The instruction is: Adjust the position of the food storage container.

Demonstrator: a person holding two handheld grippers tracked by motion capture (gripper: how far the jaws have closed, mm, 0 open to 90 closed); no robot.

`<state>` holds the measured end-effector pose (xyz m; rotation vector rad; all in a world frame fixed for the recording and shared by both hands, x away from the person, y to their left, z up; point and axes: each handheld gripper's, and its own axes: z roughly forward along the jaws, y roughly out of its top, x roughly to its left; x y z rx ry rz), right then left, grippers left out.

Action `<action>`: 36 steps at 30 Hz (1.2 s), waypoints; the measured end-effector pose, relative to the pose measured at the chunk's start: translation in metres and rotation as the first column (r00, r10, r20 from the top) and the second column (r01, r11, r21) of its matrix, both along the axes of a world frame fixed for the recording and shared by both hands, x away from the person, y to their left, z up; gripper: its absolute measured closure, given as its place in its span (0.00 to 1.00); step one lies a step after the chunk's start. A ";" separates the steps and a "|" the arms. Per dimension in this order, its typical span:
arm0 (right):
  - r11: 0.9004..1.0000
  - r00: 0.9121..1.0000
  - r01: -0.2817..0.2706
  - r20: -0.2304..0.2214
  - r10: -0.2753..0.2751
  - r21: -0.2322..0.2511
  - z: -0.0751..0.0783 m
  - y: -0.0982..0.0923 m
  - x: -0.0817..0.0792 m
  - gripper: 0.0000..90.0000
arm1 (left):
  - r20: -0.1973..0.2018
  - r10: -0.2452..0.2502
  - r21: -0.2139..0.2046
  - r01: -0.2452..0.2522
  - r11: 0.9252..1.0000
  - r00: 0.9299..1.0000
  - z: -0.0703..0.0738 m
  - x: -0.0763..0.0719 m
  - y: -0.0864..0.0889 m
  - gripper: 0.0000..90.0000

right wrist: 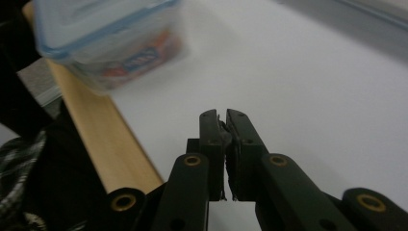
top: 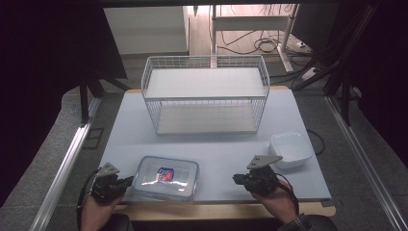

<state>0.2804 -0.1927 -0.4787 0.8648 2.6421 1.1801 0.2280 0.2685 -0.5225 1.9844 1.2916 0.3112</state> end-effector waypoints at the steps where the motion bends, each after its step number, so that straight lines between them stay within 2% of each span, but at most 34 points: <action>1: 1.000 1.000 -0.025 -0.018 0.025 0.002 -0.004 0.008 -0.003 0.95 | -0.002 -0.014 -0.002 0.014 1.000 1.000 0.001 0.002 -0.008 0.99; 5: 0.999 0.998 -0.042 -0.041 0.042 0.004 -0.009 0.017 -0.004 0.95 | -0.005 -0.054 -0.006 0.054 0.999 0.999 0.003 0.010 -0.030 0.99; 9: 0.999 0.998 -0.040 -0.039 0.040 0.004 -0.009 0.016 -0.003 0.95 | -0.009 -0.103 -0.013 0.103 0.995 0.995 0.005 0.015 -0.050 0.99; 13: 1.000 0.999 -0.022 -0.042 0.022 0.005 -0.010 0.013 -0.001 0.94 | -0.015 -0.127 -0.018 0.126 0.992 0.992 0.005 0.019 -0.066 0.99; 16: 1.000 1.000 0.016 -0.024 -0.016 -0.002 -0.008 0.005 0.001 0.94 | -0.013 -0.153 0.001 0.153 0.988 0.988 0.007 0.023 -0.080 0.99; 18: 0.999 0.999 0.031 -0.033 -0.030 0.025 -0.006 -0.001 0.004 0.95 | -0.015 -0.159 -0.013 0.159 0.987 0.987 0.007 0.025 -0.086 1.00; 20: 0.999 0.999 0.048 -0.021 -0.047 0.010 -0.005 -0.005 0.006 0.96 | -0.017 -0.164 -0.012 0.164 0.986 0.986 0.007 0.027 -0.091 1.00; 29: 0.995 0.995 0.104 -0.002 -0.104 -0.001 -0.003 -0.018 0.015 0.99 | -0.010 -0.172 0.011 0.172 0.985 0.985 0.009 0.036 -0.110 1.00; 30: 0.993 0.993 0.117 0.008 -0.117 -0.010 -0.003 -0.020 0.018 0.99 | -0.003 -0.170 0.024 0.170 0.985 0.985 0.009 0.041 -0.115 1.00; 33: 0.992 0.992 0.124 0.015 -0.123 -0.015 -0.002 -0.024 0.023 0.99 | 0.000 -0.179 0.019 0.179 0.984 0.984 0.009 0.046 -0.117 0.99; 36: 0.993 0.993 0.120 0.019 -0.119 -0.016 -0.002 -0.029 0.023 0.95 | 0.027 -0.165 0.017 0.165 0.986 0.986 0.010 0.044 -0.110 0.84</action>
